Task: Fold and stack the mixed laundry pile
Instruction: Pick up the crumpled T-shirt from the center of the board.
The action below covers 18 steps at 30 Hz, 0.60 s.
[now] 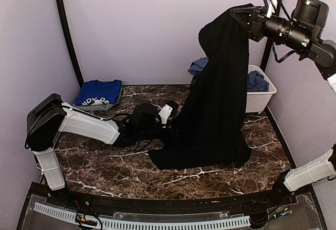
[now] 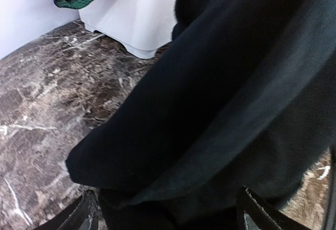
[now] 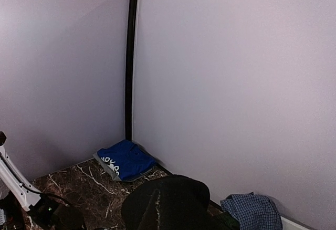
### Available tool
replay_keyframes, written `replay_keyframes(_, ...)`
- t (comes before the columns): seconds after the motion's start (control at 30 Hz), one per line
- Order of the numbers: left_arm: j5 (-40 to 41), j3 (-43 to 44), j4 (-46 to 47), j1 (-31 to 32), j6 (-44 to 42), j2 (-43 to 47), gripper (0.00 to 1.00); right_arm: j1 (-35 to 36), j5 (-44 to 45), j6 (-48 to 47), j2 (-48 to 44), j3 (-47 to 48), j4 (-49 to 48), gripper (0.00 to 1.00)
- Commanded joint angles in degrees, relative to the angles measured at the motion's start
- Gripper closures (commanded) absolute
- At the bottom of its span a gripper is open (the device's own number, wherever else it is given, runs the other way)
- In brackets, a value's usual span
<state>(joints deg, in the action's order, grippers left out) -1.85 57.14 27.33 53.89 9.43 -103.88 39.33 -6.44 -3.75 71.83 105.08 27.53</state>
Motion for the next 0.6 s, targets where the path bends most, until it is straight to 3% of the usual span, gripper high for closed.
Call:
replay_keyframes(0.0,6.94,4.67,1.65,-0.77,-4.05,-0.89,0.12,0.02,-0.32,0.36,-2.31,3.19,-2.59,1.0)
replay_keyframes(0.07,8.22,5.46,1.56,-1.8,-3.54,-0.73,0.17,0.04,0.09,0.2,-3.13,3.7,-2.06,1.0)
replay_keyframes(0.13,8.19,5.11,2.17,-3.29,-2.62,0.9,0.32,0.05,0.66,-0.09,-3.84,4.33,-1.51,1.0)
replay_keyframes(0.2,6.4,3.42,3.96,-5.33,-1.49,2.84,0.66,0.04,0.85,-0.2,-4.52,4.87,-1.12,1.0)
replay_keyframes(0.23,4.06,3.06,5.19,-6.64,-1.16,3.43,0.75,0.04,0.87,-0.21,-4.84,5.08,-0.89,1.0)
replay_keyframes(0.27,3.04,2.84,5.45,-7.19,-1.06,4.59,0.92,0.04,0.98,-0.27,-5.0,5.37,-0.59,1.0)
replay_keyframes(0.33,0.02,3.63,3.95,-8.24,-2.09,6.28,0.99,0.04,1.43,-0.59,-5.34,5.98,0.15,1.0)
replay_keyframes(0.4,-0.22,5.0,0.02,-8.42,-3.88,8.55,1.0,0.04,2.28,-1.21,-5.79,6.4,0.75,1.0)
replay_keyframes(0.57,12.88,6.98,-13.34,-8.72,-6.1,18.69,1.0,0.04,6.18,-3.34,-6.63,7.28,1.21,1.0)
